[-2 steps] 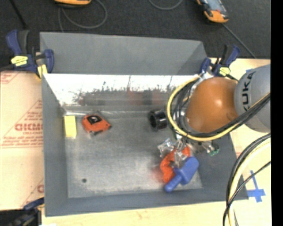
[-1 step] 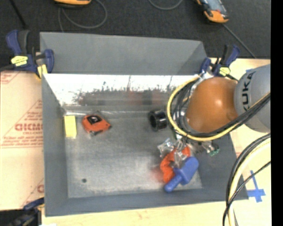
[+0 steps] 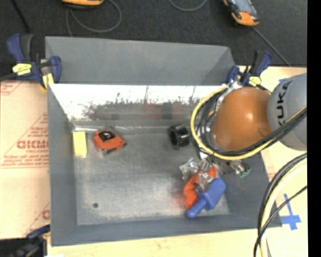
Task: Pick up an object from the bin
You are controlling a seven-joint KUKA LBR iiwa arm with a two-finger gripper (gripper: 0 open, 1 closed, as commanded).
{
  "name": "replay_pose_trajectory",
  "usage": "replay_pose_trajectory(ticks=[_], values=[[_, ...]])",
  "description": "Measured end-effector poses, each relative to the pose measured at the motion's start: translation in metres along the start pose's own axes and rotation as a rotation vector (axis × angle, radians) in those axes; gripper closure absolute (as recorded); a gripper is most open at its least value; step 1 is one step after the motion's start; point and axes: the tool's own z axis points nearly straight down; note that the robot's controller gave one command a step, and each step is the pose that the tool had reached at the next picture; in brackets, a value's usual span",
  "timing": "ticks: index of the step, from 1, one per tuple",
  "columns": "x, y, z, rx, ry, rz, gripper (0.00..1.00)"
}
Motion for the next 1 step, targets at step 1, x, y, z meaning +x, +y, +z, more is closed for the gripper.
replay_pose_trajectory(ticks=[1], values=[[-0.0018, -0.0024, -0.0217, -0.003, 0.008, -0.018, 1.0]])
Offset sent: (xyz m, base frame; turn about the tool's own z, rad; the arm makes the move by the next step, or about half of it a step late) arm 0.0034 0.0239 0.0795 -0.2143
